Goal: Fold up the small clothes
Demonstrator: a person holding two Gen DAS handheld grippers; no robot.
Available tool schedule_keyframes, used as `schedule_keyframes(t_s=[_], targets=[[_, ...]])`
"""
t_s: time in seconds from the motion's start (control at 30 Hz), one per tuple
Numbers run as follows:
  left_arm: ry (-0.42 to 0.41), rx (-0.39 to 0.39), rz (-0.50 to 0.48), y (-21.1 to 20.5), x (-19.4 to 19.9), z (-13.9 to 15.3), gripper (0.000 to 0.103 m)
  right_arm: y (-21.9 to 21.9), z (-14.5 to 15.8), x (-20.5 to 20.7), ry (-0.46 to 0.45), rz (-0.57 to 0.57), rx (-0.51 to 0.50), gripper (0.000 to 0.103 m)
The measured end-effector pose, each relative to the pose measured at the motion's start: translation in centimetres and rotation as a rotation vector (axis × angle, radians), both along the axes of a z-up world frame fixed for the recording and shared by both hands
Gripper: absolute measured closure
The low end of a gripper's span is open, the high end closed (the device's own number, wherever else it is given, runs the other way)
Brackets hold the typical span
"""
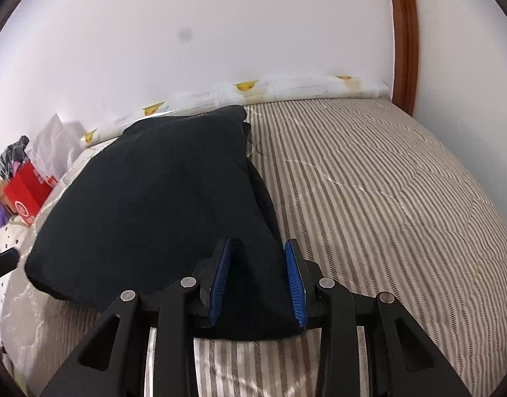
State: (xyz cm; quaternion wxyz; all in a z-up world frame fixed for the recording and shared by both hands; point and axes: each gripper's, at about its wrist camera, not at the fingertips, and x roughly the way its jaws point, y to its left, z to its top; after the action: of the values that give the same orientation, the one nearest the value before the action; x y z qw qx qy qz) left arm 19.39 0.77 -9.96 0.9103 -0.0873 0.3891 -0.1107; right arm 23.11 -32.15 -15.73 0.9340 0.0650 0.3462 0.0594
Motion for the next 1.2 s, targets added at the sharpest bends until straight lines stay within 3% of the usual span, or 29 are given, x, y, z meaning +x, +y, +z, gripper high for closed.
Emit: schedule_keyframes(t_s=[0.2,0.43,0.8,0.97,1.2], targets=[[0.045,0.022,0.007,-0.5,2.1,-1.3,0.077,0.3,2.1,-0.9,-0.013,0.011,-0.052,0.070],[0.077,0.022,0.005,-0.2,2.4,-2.2,0.070,1.1,3.8,-0.5,-0.033,0.048,-0.056,0.070],[0.081,0.007,0.008,1.2,4.5,-1.0,0.069,3.2,6.0,6.5,0.007,0.109,-0.065,0.064],[0.086,0.007,0.015,1.6,5.9,-1.2,0.069,3.0,4.5,11.2,0.114,0.131,-0.050,0.062],[0.079,0.007,0.019,1.4,6.6,-1.8,0.064,2.8,2.0,14.0,0.206,0.159,0.026,0.062]])
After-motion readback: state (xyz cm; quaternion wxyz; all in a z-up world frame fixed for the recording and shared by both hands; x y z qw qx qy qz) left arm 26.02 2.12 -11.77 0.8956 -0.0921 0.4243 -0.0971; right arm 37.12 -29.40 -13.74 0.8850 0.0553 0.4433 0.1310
